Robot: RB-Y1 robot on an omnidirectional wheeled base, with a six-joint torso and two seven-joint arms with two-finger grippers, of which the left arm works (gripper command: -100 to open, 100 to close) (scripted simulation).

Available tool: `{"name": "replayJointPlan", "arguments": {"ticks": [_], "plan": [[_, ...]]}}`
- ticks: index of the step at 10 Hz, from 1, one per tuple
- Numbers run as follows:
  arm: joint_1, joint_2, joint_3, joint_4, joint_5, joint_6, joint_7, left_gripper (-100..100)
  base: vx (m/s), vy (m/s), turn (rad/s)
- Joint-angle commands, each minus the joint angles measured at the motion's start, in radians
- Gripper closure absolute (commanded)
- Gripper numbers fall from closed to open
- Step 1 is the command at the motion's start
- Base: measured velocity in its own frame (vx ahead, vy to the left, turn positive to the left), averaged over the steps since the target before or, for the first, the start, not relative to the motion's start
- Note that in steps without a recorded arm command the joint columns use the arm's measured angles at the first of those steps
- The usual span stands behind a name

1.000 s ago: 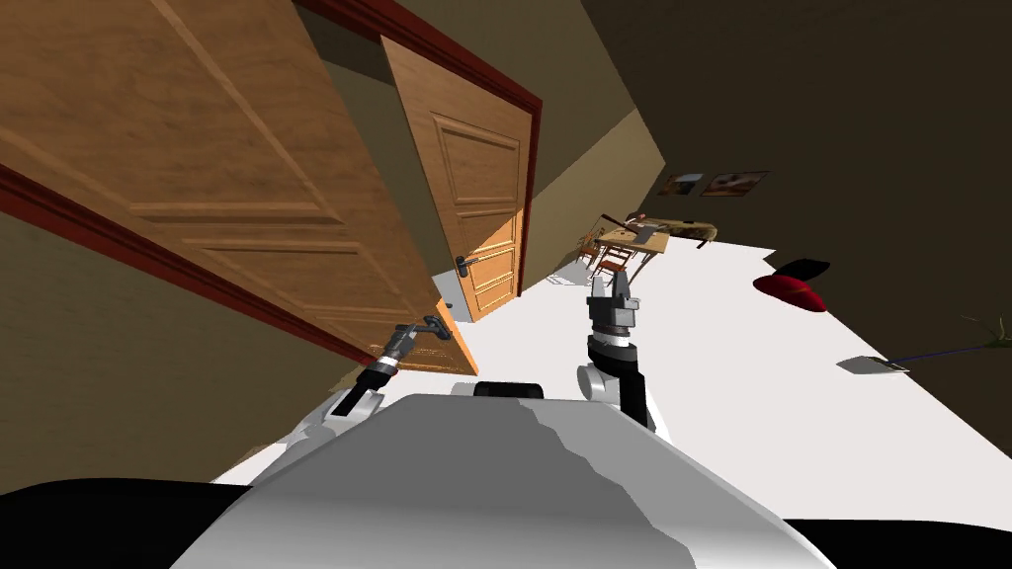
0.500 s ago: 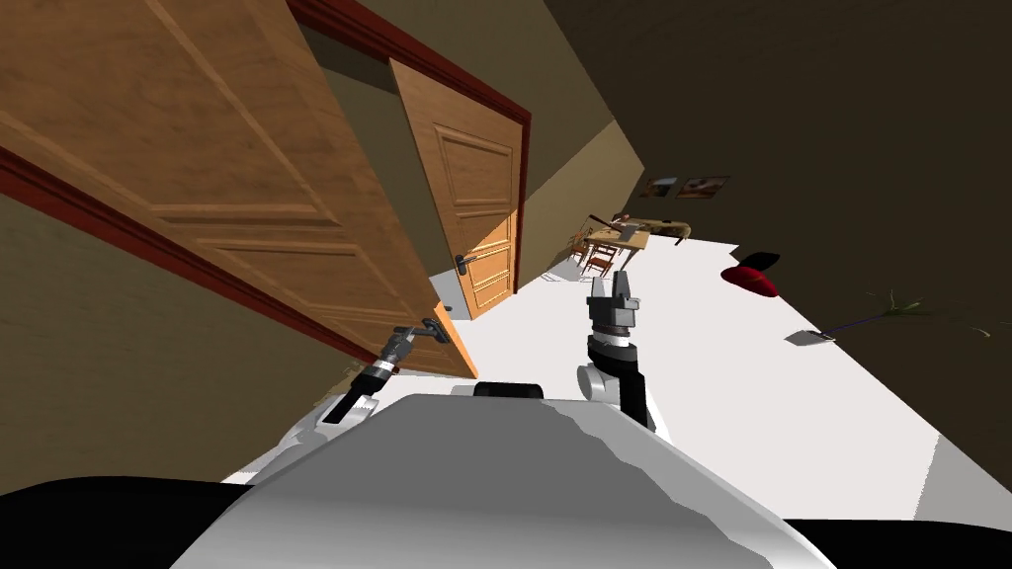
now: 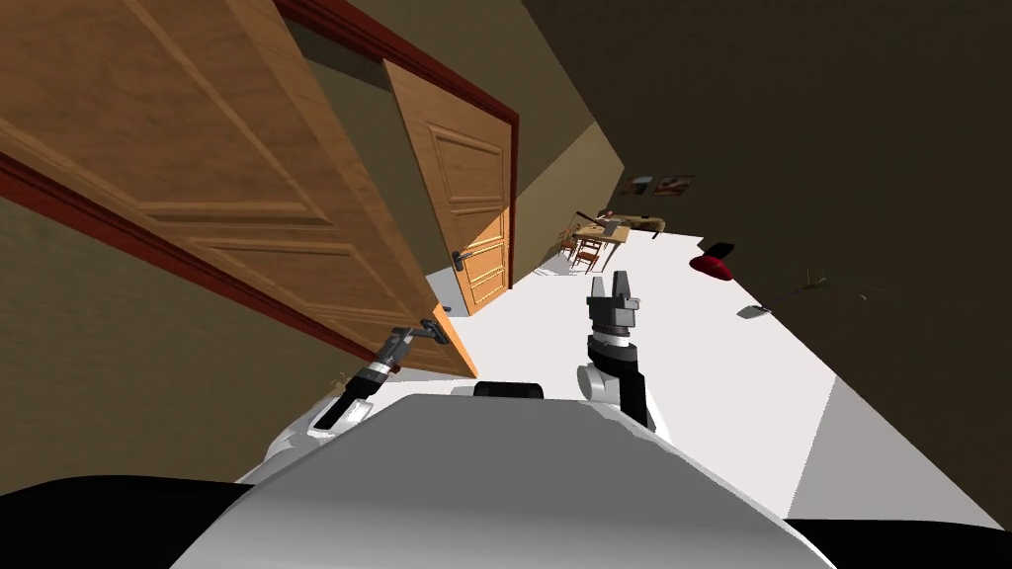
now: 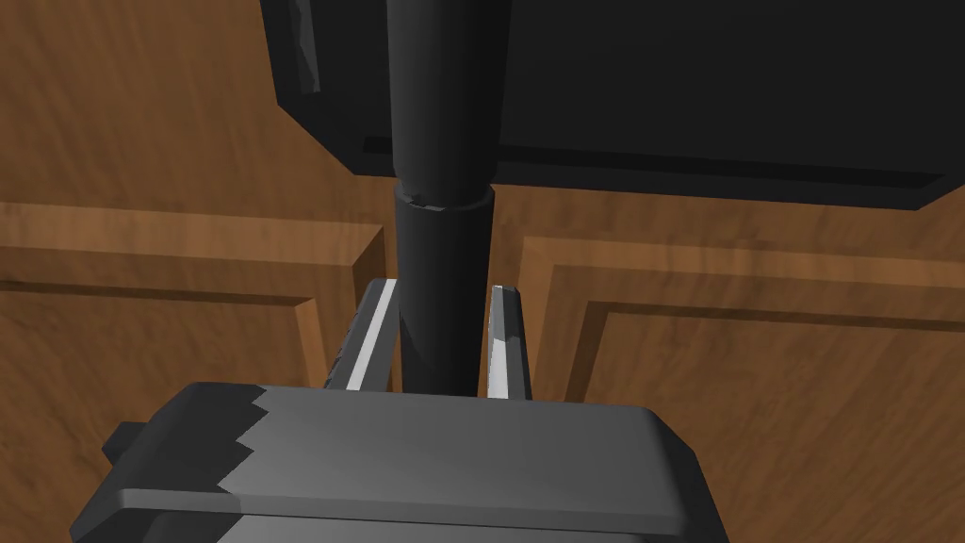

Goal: Pull the door open

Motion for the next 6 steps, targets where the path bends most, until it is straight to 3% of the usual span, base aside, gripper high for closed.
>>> {"name": "replayJointPlan", "arguments": {"ticks": [1, 3, 4, 6], "plan": [[0.005, 0.002, -0.016, 0.011, -0.007, -0.029, 0.008, 100, -0.178, 0.09, -0.126], [0.01, 0.012, -0.023, 0.02, -0.01, -0.053, 0.018, 100, -0.222, 0.1, -0.138], [0.006, 0.011, -0.014, 0.021, -0.006, -0.042, 0.013, 100, -0.109, 0.043, -0.04], [0.011, 0.021, -0.023, 0.036, -0.009, -0.07, 0.022, 100, -0.177, 0.064, -0.142]]}}
